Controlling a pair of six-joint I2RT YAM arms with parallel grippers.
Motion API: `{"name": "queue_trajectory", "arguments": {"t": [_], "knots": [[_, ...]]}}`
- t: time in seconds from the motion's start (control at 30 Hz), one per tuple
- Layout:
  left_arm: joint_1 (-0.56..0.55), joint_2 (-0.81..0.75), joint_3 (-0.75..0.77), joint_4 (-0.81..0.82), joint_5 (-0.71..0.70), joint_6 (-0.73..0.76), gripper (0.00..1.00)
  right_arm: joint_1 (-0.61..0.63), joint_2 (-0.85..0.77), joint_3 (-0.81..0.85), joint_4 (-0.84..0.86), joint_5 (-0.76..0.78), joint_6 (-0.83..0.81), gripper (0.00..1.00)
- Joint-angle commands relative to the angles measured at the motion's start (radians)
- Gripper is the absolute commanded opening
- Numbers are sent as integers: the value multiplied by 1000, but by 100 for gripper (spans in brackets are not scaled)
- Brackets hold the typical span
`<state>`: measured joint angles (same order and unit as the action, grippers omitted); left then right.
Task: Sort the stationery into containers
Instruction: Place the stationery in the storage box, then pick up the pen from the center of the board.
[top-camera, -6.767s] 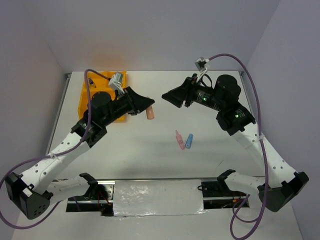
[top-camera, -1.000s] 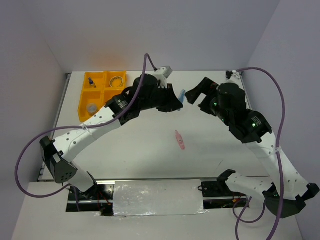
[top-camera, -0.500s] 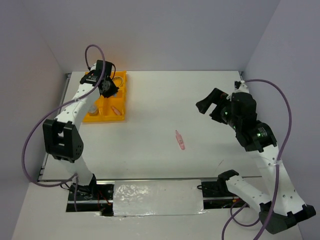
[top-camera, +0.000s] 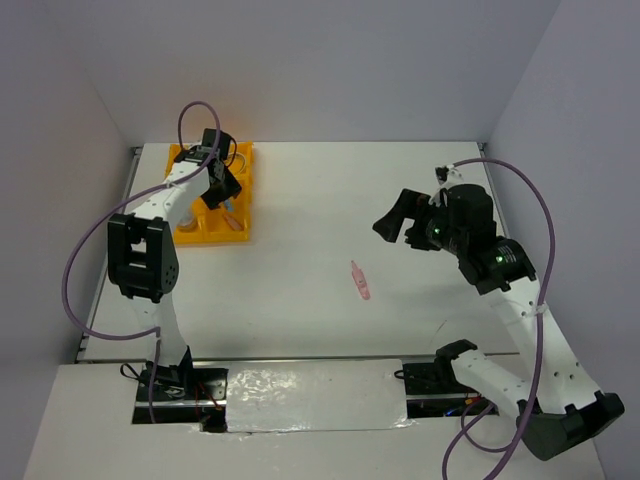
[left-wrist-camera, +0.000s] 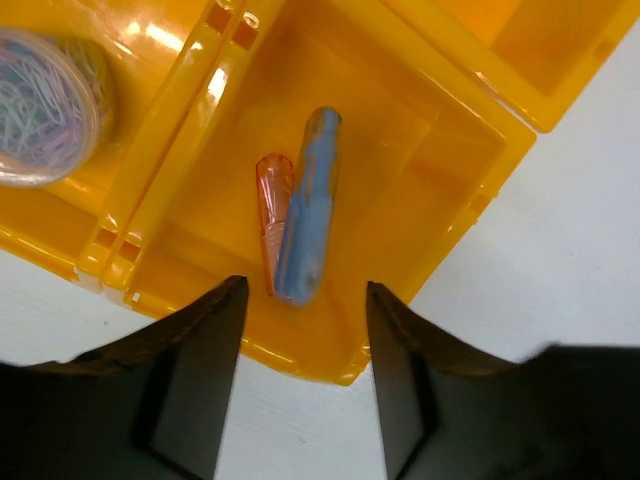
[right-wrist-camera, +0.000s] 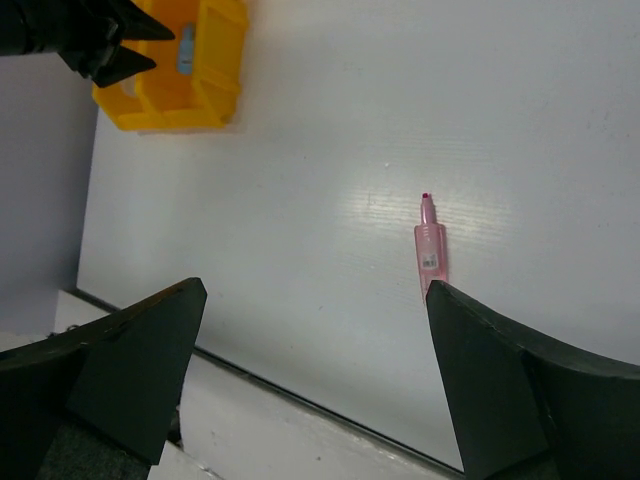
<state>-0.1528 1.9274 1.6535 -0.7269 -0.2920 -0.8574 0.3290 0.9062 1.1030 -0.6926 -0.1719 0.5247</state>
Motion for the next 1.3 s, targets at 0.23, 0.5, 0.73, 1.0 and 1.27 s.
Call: {"name": "queue_trajectory", "arguments": {"t": [0.23,0.5,0.73,1.0,1.27], "knots": [[30,-30,-44,34,19,-32,81,-1,126,-101,4,-61,-184,96],[-4,-257,0,38,177,81,95,97,315,-149,4,124,-262,90],[-1,-498,-230,103,315,190,99,243,476,-126,61,247,-258,82],[9,-620,-297,80,402,234,99,294,654,-160,172,267,-216,71],[10,-669,-322,73,447,247,99,320,711,-219,248,302,-201,58]]}}
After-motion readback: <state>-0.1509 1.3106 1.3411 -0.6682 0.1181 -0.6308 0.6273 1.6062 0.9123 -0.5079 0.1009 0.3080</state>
